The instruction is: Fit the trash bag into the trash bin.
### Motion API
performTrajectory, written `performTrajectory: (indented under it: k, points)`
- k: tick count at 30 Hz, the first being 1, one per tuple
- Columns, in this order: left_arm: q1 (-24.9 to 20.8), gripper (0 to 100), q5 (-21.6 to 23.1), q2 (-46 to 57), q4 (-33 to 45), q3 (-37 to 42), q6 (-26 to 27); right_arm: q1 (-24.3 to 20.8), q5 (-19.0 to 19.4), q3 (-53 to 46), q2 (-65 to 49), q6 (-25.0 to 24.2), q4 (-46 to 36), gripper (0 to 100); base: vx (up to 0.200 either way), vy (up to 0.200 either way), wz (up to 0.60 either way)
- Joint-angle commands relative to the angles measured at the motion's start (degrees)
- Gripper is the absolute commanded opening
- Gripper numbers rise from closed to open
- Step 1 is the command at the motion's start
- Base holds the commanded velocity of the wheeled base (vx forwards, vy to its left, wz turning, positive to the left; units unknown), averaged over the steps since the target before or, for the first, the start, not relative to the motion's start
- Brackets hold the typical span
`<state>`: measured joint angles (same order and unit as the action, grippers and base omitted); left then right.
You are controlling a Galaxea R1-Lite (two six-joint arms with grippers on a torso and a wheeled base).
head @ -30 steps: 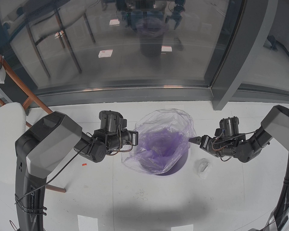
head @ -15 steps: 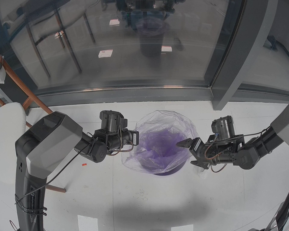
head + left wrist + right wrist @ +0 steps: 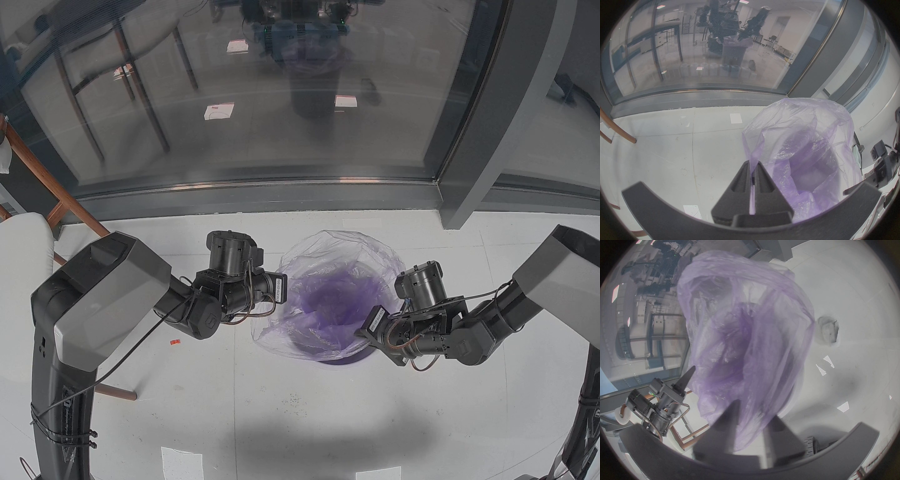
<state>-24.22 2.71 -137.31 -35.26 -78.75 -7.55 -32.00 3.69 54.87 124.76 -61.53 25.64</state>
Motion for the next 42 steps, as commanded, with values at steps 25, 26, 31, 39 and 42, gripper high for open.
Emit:
performTrajectory:
  k: [25,26,31,39,42]
  points:
    - [-0.1,0,-0.2,1.5,-0.6,2.5,0.2,-0.5,-1.9,-17.3,-10.2,9.0,4.3,100,0.000,0.000,0.00]
    - [-0.1,0,-0.2,1.9,-0.6,2.6,0.2,0.0,-1.8,-17.8,-11.7,9.0,4.2,100,0.000,0.000,0.00]
    - [0.1,0,-0.2,2.2,-0.6,3.2,0.2,5.5,-1.8,-18.7,-15.4,9.5,4.2,100,0.000,0.000,0.00]
    - [-0.1,100,0.1,7.3,-6.1,10.3,-0.3,19.3,-0.5,-18.9,-16.5,19.1,4.2,100,0.000,0.000,0.00]
    - [-0.3,100,0.4,8.0,-9.0,13.6,-1.5,22.5,2.1,-18.8,-14.2,25.6,4.3,100,0.000,0.000,0.00]
